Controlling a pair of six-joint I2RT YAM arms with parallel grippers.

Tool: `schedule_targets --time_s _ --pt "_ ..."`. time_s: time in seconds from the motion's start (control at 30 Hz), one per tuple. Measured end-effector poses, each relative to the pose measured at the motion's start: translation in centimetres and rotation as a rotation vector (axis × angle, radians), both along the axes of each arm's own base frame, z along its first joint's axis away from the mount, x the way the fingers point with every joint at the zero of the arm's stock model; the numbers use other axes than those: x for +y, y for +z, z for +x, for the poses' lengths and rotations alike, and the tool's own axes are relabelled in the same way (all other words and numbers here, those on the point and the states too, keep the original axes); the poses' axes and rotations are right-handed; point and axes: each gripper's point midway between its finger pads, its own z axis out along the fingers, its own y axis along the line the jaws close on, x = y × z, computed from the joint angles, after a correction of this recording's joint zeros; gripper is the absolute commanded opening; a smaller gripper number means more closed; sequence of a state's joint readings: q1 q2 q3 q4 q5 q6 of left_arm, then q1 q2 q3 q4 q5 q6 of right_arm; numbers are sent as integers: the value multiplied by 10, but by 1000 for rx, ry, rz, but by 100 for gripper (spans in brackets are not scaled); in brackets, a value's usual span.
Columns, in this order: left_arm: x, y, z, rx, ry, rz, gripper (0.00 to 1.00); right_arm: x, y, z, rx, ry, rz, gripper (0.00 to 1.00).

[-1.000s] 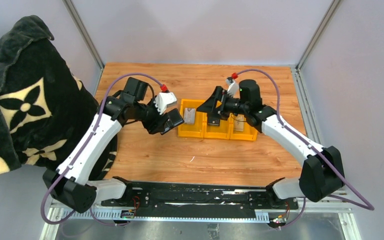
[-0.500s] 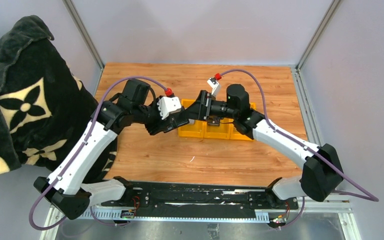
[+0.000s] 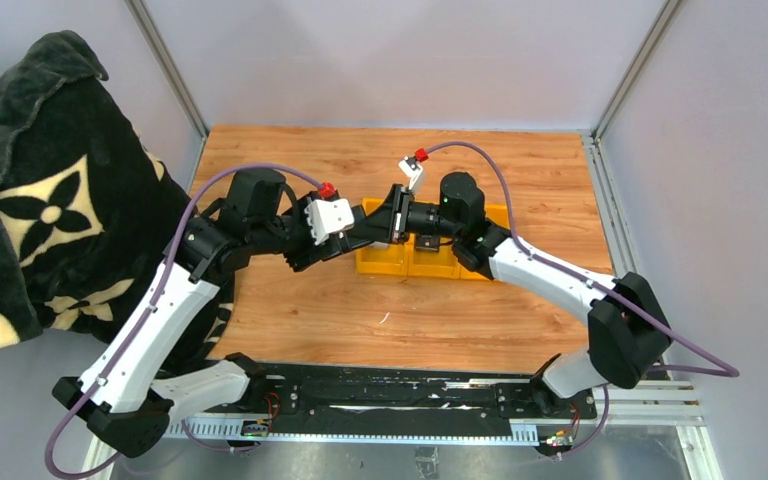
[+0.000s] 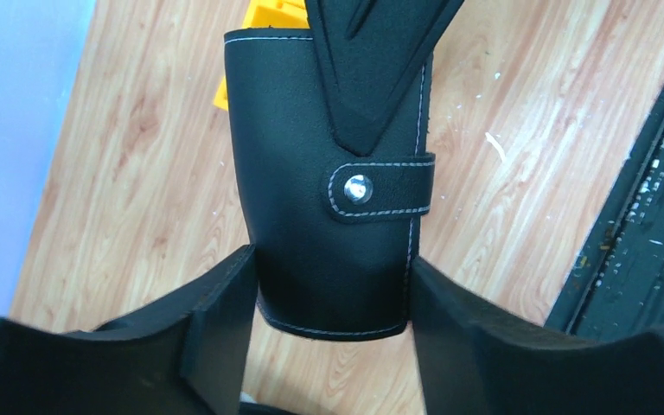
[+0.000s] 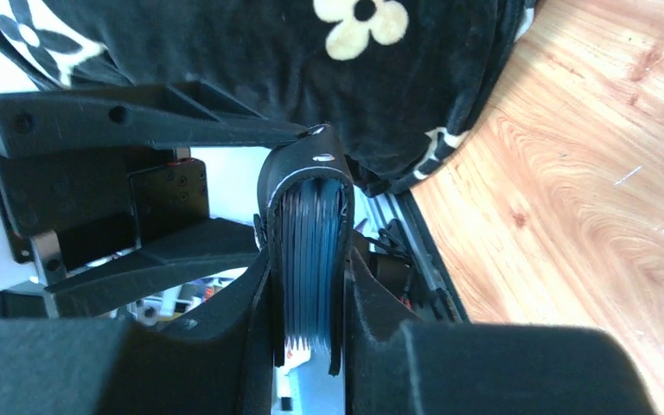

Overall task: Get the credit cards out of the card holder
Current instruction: Open the card holder at the center of the board.

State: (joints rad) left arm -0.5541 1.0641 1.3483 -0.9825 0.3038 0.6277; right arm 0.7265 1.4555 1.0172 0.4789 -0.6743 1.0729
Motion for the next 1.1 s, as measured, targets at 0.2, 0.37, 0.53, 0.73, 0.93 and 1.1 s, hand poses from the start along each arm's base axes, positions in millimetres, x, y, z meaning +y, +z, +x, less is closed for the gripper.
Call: schedule_targets --time_s 0.2,0.37,0.53,0.73,0.93,1.1 --pt "-6 -2 -21 54 -53 -49 71 -10 -7 -12 -151 53 -85 0" --pt "-16 6 -44 154 -95 -126 71 -27 -10 -24 -368 118 -196 0" --pt "-27 18 -62 252 -123 -211 68 -36 -10 -41 -520 206 -242 0" --pt "-42 23 -77 397 -146 -290 64 -40 1 -69 -686 293 -226 0" --pt "-46 21 -89 474 -164 -325 54 -42 2 -76 -752 325 -232 0" --pt "-48 15 -93 514 -170 -331 51 -45 3 -80 -761 346 -248 0"
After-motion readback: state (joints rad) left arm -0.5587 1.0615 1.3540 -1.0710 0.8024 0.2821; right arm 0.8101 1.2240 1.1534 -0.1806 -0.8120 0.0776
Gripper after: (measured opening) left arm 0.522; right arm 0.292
